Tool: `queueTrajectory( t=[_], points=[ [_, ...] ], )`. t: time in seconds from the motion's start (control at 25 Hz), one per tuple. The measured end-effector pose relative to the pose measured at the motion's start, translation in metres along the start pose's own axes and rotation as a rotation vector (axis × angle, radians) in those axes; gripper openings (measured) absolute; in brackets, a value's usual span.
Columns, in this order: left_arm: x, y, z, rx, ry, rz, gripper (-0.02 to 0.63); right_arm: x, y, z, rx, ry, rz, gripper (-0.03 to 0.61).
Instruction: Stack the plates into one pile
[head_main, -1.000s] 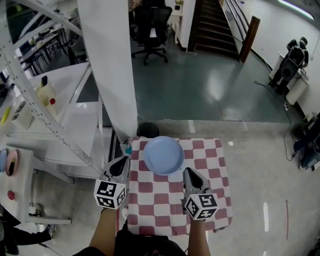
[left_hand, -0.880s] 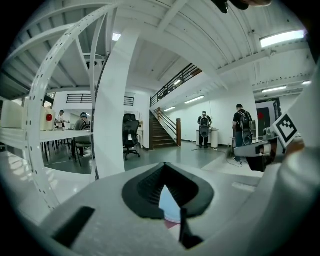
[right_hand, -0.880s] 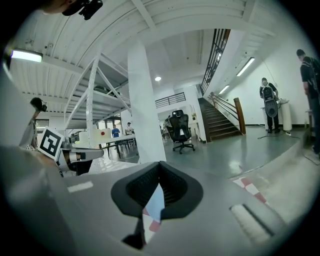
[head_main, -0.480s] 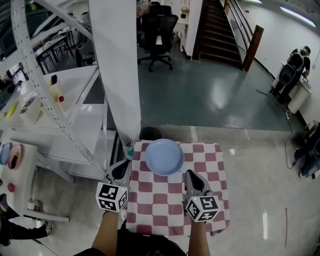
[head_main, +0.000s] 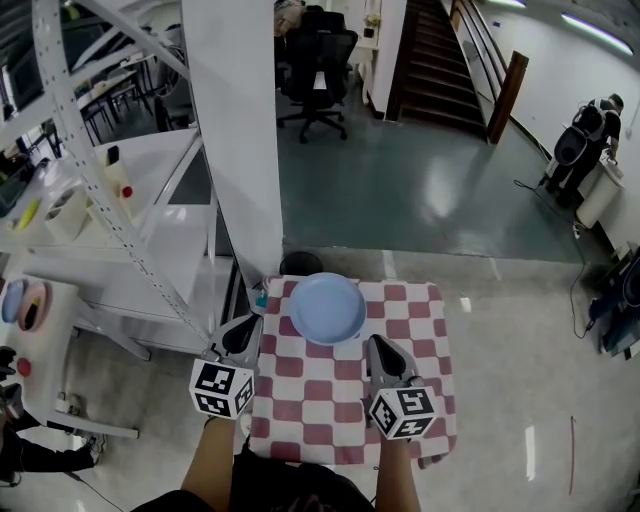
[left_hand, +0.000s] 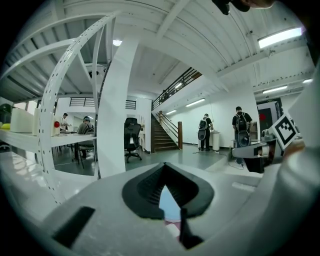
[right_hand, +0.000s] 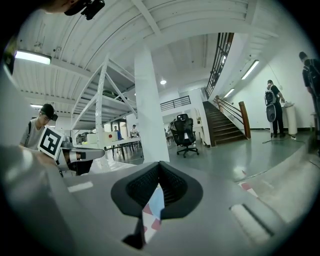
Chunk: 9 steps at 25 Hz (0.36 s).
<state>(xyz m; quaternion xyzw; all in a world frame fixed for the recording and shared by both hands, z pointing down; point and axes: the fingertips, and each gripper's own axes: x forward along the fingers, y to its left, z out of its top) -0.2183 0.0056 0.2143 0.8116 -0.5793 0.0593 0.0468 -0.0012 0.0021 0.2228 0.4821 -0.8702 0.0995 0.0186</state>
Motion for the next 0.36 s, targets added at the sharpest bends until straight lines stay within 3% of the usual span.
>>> queueTrajectory(
  t=[0.36],
  points=[
    [-0.0057, -0.0019, -0.0033, 0.013, 0.007, 0.003, 0.0, -0.0027, -0.0004, 0.003, -0.011, -0.008, 0.001, 0.008]
  ],
)
